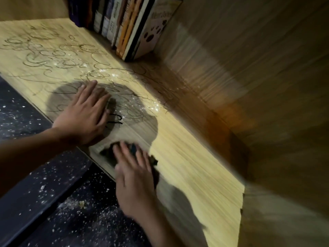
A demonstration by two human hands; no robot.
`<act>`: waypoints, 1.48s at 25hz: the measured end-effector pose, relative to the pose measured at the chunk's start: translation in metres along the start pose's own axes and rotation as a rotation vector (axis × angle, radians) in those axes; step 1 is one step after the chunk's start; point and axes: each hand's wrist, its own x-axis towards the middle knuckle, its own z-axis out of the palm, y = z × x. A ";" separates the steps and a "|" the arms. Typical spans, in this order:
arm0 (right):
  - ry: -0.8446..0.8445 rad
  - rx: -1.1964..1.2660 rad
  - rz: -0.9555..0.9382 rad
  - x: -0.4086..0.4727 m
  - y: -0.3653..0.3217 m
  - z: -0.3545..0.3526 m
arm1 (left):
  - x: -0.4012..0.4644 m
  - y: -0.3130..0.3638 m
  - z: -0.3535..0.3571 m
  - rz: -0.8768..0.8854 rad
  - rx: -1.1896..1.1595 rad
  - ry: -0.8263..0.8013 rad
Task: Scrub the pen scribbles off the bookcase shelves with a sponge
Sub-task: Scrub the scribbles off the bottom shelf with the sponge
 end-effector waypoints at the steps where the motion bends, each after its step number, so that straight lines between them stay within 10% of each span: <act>1: -0.017 -0.008 -0.069 -0.024 0.014 0.000 | -0.001 0.000 0.001 0.013 0.012 -0.007; 9: 0.443 -0.122 0.798 0.002 0.176 -0.063 | 0.005 0.000 -0.001 -0.039 -0.042 0.011; 14: -0.048 -0.043 -0.069 -0.017 0.022 -0.013 | 0.003 0.001 -0.002 0.035 0.003 -0.003; 16: -0.001 -0.238 -0.292 -0.065 0.062 -0.009 | 0.001 0.003 0.000 0.046 -0.002 -0.008; 23: 0.316 -0.152 0.688 0.013 0.219 -0.083 | 0.005 0.002 -0.002 0.005 -0.031 0.034; 29: 0.037 -0.056 0.037 0.029 0.059 -0.017 | 0.005 -0.002 0.002 0.017 -0.018 -0.006; 32: -0.061 -0.155 -0.215 -0.055 0.089 -0.023 | 0.003 -0.001 0.003 -0.001 -0.057 -0.007; 37: 0.156 -0.138 0.361 -0.023 0.235 -0.090 | 0.004 -0.001 -0.002 -0.020 -0.174 0.050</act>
